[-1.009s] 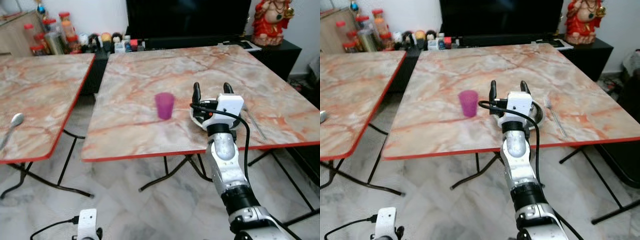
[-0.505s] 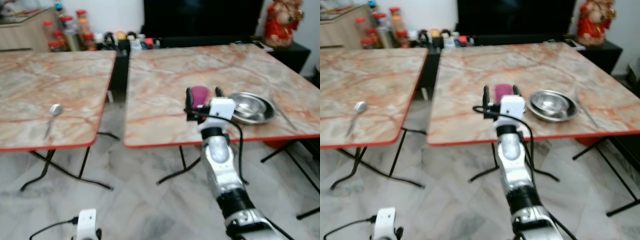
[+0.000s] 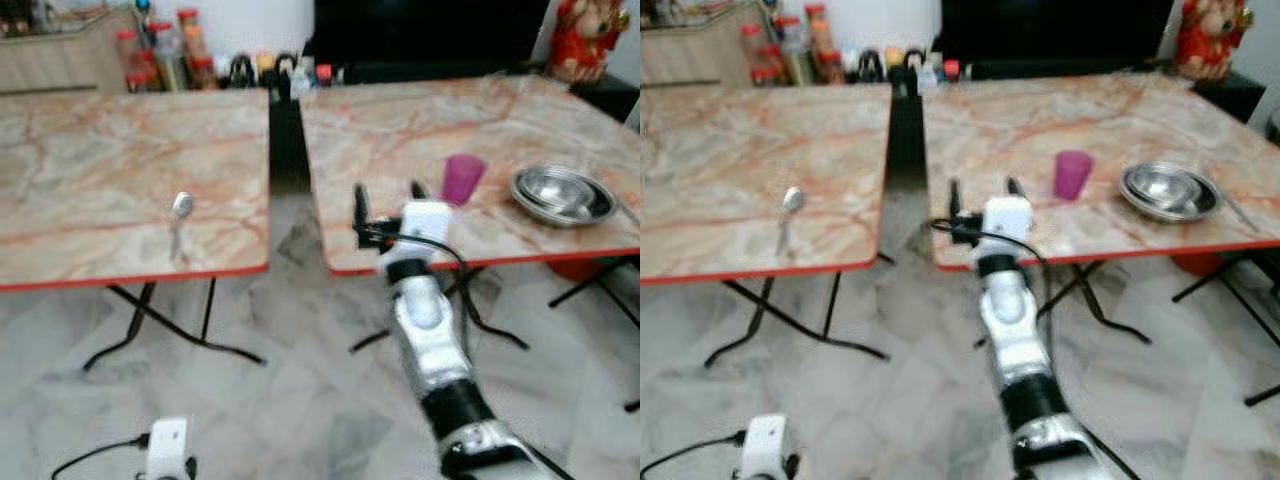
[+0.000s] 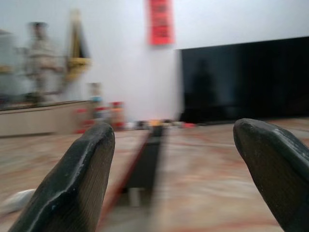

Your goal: Setting the table

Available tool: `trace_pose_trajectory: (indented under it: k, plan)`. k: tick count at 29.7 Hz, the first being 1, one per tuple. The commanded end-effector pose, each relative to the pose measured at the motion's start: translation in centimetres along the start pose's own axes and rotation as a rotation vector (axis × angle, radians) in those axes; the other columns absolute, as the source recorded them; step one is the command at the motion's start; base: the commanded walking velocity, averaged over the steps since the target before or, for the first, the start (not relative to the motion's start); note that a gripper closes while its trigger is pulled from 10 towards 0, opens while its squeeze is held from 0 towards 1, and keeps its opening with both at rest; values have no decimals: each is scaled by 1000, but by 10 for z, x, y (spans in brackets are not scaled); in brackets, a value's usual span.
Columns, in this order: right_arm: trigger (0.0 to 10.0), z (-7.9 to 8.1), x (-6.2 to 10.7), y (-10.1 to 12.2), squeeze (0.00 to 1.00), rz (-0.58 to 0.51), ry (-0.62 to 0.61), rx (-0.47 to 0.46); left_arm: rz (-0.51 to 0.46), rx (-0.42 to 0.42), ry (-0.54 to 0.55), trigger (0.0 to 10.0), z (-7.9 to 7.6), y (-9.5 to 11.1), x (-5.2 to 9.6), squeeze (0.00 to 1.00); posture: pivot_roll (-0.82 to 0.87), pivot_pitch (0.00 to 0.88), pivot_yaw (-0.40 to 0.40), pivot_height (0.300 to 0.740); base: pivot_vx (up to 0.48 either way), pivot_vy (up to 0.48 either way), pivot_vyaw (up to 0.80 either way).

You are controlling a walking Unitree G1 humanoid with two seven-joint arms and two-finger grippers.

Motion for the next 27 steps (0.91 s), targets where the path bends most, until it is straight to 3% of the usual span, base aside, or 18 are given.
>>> trace_pose_trajectory:
  k: [1,27]
  plan:
    - [10000,-10,-2,0,0,0,-20,14,8,-1,-7,10000,-3,-3,0,0,-6,0,52,693,0,386,0]
    - [10000,-1,3,-15,0,49,14,10,9,-21,-3,10000,1,-2,0,0,4,0,54,693,0,382,0]
Point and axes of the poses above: a point about 5 cm out from each wrist's last joint towards the gripper, its own x axis pointing back from the gripper into the wrist, its own y axis along the axis of the wrist's last joint, z = x × y, the point moved 6 cm from there along -x, pointing out of the wrist towards the gripper, and after that the axes turned 10 degrees about x, right-handed, at the moved point
